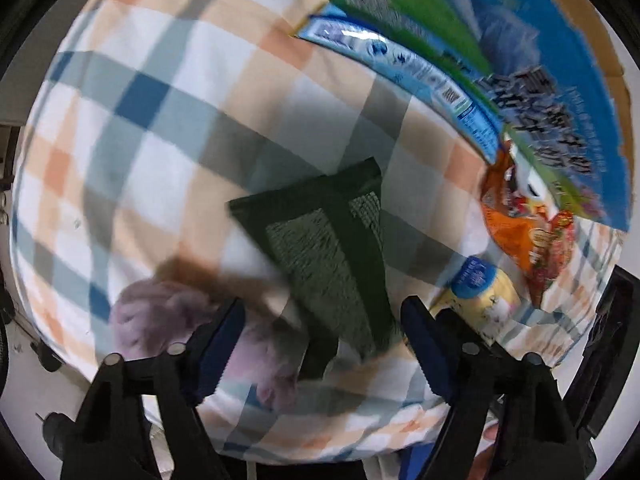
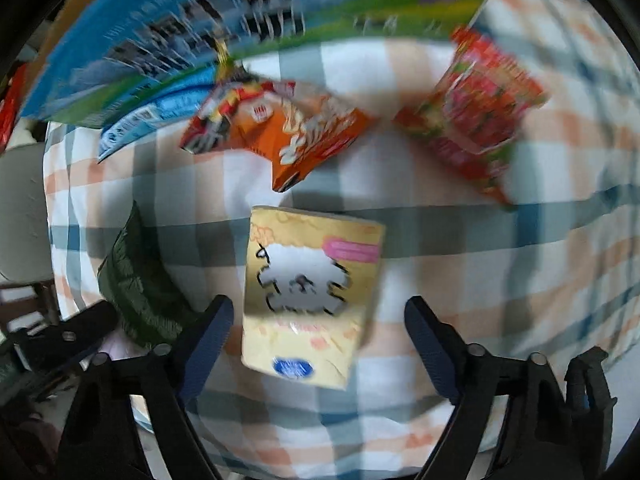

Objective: Organize soft objects
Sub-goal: 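Grasp the green snack bag with the left gripper while the right grasps the yellow tissue pack, then carry both items into the box and open both grippers to release them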

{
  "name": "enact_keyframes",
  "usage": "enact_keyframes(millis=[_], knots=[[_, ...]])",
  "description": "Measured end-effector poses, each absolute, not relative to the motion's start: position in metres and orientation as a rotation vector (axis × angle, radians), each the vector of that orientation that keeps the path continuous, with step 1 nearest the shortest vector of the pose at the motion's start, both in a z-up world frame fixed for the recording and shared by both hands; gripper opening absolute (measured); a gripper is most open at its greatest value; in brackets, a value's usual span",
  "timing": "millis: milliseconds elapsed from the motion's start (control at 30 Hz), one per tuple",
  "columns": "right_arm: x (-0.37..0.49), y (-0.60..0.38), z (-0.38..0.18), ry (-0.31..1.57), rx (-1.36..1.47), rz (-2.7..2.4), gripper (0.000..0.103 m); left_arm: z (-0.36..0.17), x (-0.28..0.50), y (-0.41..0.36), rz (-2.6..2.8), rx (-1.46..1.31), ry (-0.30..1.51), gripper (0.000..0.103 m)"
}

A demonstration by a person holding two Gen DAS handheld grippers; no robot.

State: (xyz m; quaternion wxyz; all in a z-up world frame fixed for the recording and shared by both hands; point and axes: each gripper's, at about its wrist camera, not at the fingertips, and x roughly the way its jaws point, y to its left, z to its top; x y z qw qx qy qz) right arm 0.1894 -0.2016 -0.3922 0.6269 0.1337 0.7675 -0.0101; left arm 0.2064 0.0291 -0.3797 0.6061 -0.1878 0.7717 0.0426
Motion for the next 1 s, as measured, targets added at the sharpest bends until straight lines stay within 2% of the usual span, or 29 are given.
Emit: enact_keyframes(millis=[33,67,133,167,400,700,767,1000], knots=[[0.191,-0.200,-0.402,1.785,0.322,-0.020,0.072,-0.385,0.207,0.026,0.092,-0.424,1.789,0.066],[0.192,-0.198,-0.408,1.792,0.321,-0.020,0.071,-0.390,0.207,0.022,0.083,-0.414,1.798,0.057],[0.193,-0.196,-0.417,1.803,0.293,-0.018,0.068,-0.398,0.207,0.014,0.071,-0.363,1.816,0.046],[0.192,-0.195,-0.420,1.817,0.281,-0.015,0.067,-0.398,0.206,0.008,0.060,-0.308,1.815,0.044],[0.190,-0.197,-0.431,1.848,0.050,-0.029,0.066,-0.404,0.205,-0.046,-0.025,0.034,1.774,0.042],[0.196,-0.201,-0.436,1.840,0.100,-0.017,0.067,-0.423,0.201,-0.058,-0.012,0.036,1.749,0.042],[0.190,-0.203,-0.436,1.843,0.103,-0.020,0.067,-0.423,0.200,-0.061,-0.008,0.032,1.741,0.038],[0.173,-0.217,-0.415,1.832,0.109,-0.019,0.066,-0.386,0.190,-0.069,0.002,0.032,1.663,0.033]])
